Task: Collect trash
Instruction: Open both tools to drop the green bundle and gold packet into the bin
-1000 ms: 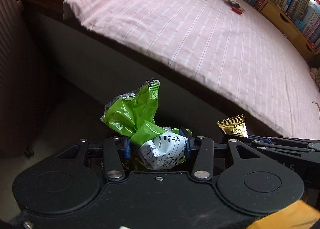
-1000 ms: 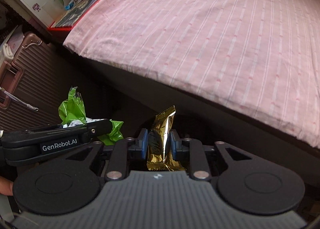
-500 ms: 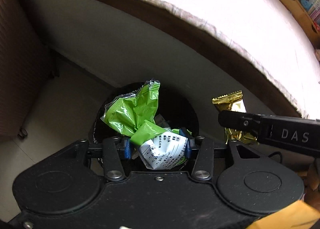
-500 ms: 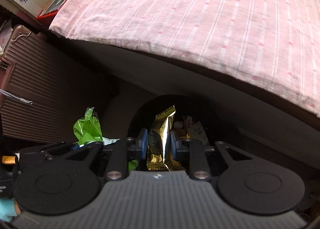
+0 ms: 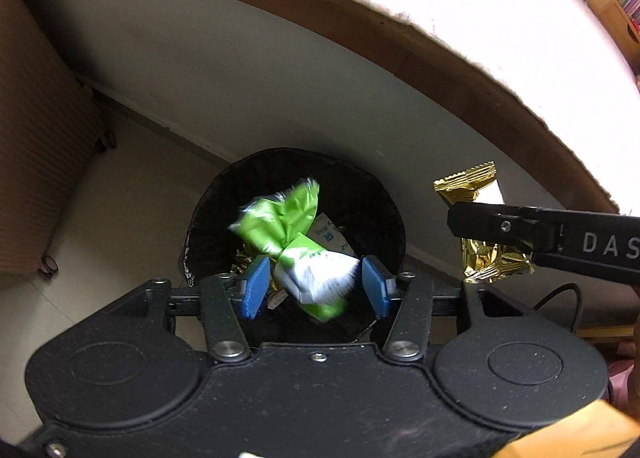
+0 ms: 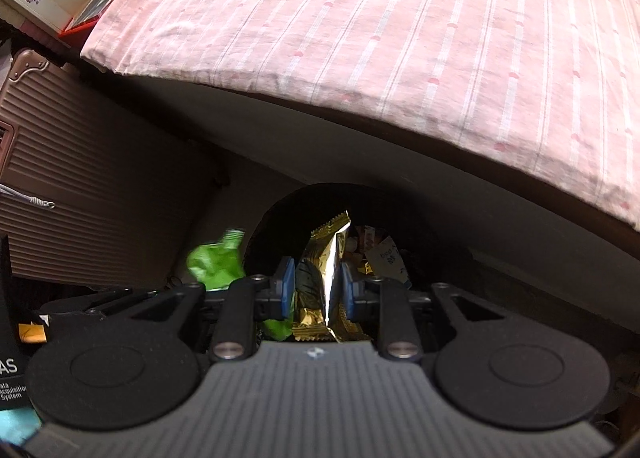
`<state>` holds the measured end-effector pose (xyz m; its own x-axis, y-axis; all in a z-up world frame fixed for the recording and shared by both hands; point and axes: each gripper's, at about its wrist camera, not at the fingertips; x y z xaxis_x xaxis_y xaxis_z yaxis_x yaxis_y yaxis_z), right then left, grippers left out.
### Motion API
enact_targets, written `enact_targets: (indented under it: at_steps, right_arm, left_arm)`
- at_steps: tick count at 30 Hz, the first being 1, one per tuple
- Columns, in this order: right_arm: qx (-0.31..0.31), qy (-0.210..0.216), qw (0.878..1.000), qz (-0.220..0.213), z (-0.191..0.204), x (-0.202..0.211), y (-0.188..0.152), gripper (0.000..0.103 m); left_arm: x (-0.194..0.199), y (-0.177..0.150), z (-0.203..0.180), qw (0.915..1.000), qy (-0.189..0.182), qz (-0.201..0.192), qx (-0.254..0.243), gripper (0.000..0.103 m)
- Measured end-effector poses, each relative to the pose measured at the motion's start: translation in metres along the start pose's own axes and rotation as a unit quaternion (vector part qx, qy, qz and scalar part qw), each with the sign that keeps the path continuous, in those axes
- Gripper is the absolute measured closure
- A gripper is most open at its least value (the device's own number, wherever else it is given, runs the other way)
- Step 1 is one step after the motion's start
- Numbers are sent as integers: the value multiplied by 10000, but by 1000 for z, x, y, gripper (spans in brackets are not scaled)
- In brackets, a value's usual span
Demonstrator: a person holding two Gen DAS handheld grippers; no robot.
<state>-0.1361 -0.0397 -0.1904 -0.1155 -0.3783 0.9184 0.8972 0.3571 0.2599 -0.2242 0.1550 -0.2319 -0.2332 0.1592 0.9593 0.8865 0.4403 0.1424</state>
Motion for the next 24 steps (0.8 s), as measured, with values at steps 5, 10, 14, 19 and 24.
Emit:
enact_targets:
  at_steps: [5,10,14,19,24]
  right_arm:
    - [-44,4,10000,-29,-5,2,-2,66]
    - [-88,2,10000,-36,-8,3,-3,50]
    - [-136,-7,9999,-42,-10,4,-2,49]
    - [-155,-15,9998,-132,-12,9,-1,45]
    - [-157,-32,9996,-234,-13,16,1,42]
  left_arm:
    - [-1,0,-5,10000,64,1,-13,35]
    - [-1,-1,-8,9999,135,-31,-63,32]
    - [0,-2,-9,9998,170,-68,-63,30]
    - [4,0,-9,9997,160,-152,-77,28]
    - [14,4,-14,9993,167,-312,-121,26]
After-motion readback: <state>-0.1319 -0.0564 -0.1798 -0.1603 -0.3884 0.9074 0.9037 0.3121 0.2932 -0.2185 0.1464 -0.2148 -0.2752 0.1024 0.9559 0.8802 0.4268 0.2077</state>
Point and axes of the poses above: each gripper's, at about its wrist camera, not at the fingertips, and x roughly against the way its jaws point, z to its left, y to its top, and after that the axes turned 11 degrees about x, right-handed
